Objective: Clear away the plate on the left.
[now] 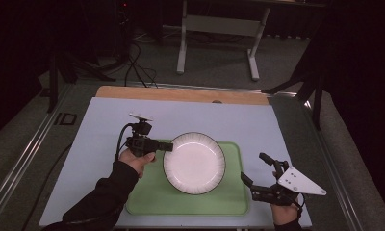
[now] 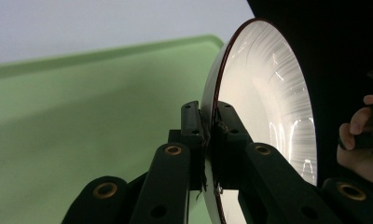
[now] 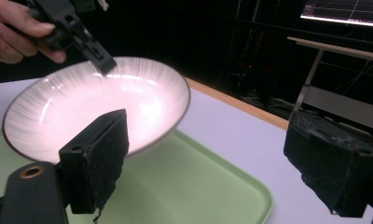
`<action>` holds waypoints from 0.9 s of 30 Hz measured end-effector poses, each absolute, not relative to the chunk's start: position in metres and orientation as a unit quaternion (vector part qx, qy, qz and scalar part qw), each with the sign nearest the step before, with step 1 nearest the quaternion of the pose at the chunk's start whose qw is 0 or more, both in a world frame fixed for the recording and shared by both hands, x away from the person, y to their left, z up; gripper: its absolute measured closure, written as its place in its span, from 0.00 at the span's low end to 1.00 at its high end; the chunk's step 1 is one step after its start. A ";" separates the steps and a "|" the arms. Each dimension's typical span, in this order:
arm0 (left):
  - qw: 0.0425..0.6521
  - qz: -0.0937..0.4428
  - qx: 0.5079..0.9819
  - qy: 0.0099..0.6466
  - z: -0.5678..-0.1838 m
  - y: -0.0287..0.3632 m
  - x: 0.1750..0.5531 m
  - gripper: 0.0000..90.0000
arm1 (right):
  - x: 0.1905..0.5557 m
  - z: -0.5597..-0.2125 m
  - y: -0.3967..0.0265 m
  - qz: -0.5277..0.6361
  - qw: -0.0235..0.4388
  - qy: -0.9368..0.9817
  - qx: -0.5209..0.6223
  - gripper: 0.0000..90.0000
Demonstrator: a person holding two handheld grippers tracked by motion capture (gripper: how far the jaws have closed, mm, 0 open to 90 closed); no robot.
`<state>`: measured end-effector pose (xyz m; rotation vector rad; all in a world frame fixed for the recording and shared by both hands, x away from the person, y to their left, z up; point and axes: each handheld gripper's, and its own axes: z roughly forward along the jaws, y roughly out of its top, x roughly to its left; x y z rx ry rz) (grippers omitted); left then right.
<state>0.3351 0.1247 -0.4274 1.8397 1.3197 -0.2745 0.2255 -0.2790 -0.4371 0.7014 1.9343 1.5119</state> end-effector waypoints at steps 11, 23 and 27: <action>0.404 -0.120 0.733 0.534 -0.455 0.122 0.341 0.94 | 0.226 -0.438 -0.278 0.565 0.287 0.727 0.262 0.15; 0.387 -0.124 0.736 0.542 -0.477 0.115 0.345 0.93 | 0.226 -0.438 -0.279 0.566 0.288 0.727 0.262 0.15; 0.378 -0.126 0.736 0.548 -0.485 0.114 0.346 0.94 | 0.226 -0.438 -0.278 0.565 0.286 0.728 0.261 0.15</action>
